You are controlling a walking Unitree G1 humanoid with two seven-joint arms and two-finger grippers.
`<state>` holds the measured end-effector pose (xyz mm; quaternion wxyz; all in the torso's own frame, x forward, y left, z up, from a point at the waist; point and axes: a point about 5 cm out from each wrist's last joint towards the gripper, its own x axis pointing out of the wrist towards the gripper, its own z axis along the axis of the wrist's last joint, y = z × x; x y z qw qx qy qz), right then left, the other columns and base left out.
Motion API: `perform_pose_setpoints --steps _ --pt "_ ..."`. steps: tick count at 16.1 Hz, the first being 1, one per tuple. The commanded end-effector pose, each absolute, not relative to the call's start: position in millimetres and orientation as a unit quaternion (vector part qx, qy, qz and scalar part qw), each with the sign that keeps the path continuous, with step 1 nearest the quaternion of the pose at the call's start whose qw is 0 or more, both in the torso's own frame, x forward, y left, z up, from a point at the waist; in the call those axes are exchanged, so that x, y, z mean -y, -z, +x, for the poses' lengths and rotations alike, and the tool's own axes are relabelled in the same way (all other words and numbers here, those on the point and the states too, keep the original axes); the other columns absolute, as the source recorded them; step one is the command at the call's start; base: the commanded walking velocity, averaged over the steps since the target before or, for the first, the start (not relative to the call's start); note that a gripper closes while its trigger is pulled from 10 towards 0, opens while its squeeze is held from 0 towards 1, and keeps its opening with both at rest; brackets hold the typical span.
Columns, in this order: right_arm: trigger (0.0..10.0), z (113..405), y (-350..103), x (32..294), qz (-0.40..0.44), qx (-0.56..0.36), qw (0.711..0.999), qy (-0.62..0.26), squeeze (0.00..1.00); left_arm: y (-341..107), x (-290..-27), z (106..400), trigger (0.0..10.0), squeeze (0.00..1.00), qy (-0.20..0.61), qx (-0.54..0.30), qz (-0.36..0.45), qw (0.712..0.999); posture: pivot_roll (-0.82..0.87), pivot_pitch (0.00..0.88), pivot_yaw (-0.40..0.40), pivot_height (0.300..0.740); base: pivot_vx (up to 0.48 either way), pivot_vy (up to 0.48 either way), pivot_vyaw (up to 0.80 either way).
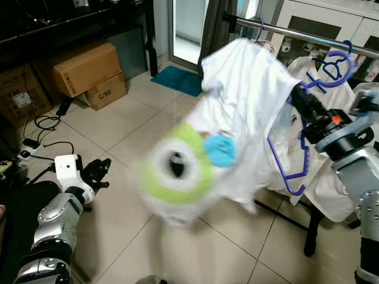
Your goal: Hang hanger
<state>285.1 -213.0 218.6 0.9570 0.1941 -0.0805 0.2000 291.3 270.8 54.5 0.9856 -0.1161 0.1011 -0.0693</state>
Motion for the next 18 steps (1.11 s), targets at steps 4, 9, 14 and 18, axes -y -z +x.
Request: perform_pose_setpoints --steps 4,9,14,18 --pt "10.0 286 -224 205 0.163 0.092 0.957 -0.222 0.0 -65 -248 296 10.0 1.0 0.155 -0.079 -0.102 0.98 -0.16 0.0 0.018 0.74 0.0 0.0 0.0" --pt "10.0 276 -211 192 0.059 0.02 0.949 -0.308 0.0 -129 -264 319 10.0 0.0 0.208 -0.02 0.014 0.978 -0.17 0.0 0.014 0.74 0.0 0.0 0.0" --pt "10.0 261 -218 183 0.02 0.006 0.913 -0.407 0.0 -177 -265 319 10.0 0.0 0.339 -0.017 0.064 0.938 -0.17 0.0 0.01 0.74 0.0 0.0 0.0" --pt "10.0 249 -229 169 0.017 0.018 0.872 -0.49 0.0 -189 -271 319 10.0 0.0 0.405 -0.058 0.114 0.905 -0.16 0.0 0.016 0.74 0.0 0.0 0.0"
